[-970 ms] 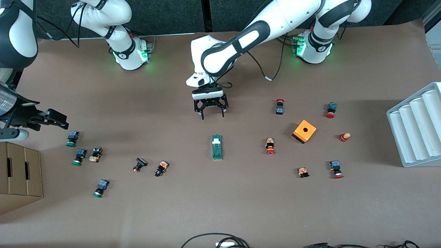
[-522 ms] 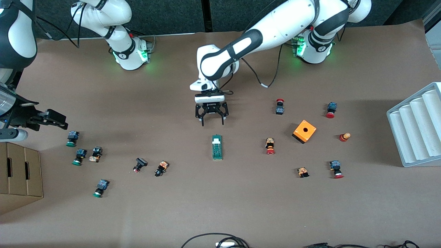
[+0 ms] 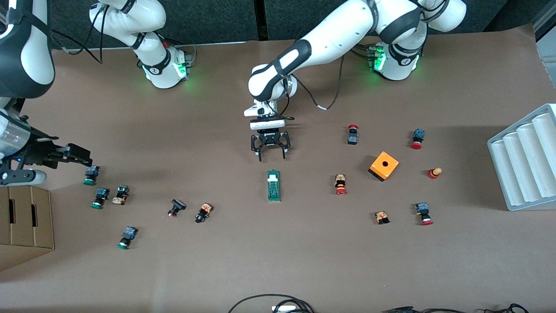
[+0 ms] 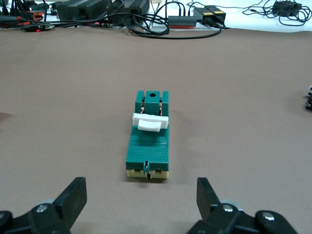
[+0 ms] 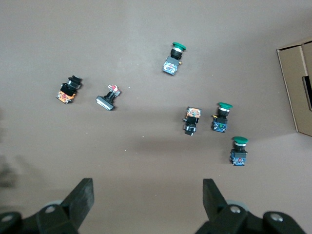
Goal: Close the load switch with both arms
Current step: 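Lower the left gripper and grip the green switch base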
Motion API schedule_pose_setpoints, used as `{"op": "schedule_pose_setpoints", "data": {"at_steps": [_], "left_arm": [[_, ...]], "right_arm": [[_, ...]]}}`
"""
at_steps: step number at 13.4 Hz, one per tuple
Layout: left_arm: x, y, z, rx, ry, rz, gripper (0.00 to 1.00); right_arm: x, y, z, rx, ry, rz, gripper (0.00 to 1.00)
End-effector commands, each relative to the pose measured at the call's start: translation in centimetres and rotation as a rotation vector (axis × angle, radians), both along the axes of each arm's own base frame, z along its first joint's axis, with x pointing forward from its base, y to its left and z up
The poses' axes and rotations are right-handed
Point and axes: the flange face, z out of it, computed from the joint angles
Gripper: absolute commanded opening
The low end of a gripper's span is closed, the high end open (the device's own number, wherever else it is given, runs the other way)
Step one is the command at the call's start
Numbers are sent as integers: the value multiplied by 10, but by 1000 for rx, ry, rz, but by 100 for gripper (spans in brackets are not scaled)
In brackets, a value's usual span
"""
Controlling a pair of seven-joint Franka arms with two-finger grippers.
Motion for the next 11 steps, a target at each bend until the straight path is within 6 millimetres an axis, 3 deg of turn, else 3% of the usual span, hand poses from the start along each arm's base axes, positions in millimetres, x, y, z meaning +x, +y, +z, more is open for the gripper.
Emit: {"op": "schedule_pose_setpoints", "data": {"at_steps": [1,3,7,9,11], "left_arm": [[13,-9,-1,-14,-65,-24,98],[17,-4,-12,1,-87,-49,96],[20,1,-23,-22,-122,-48,94],[21,3,-30,-11,-138,-49,88],[21,4,-34,-42,-158,-55,85]], "right_arm": [[2,24,2,-16,-4,45,100],[7,33,-9,-13,6,60,100],[26,68,-38,80,26,54,100],[35,96,-53,82,11,2,100],[42,136,-71,96,-6,-77,100]]}}
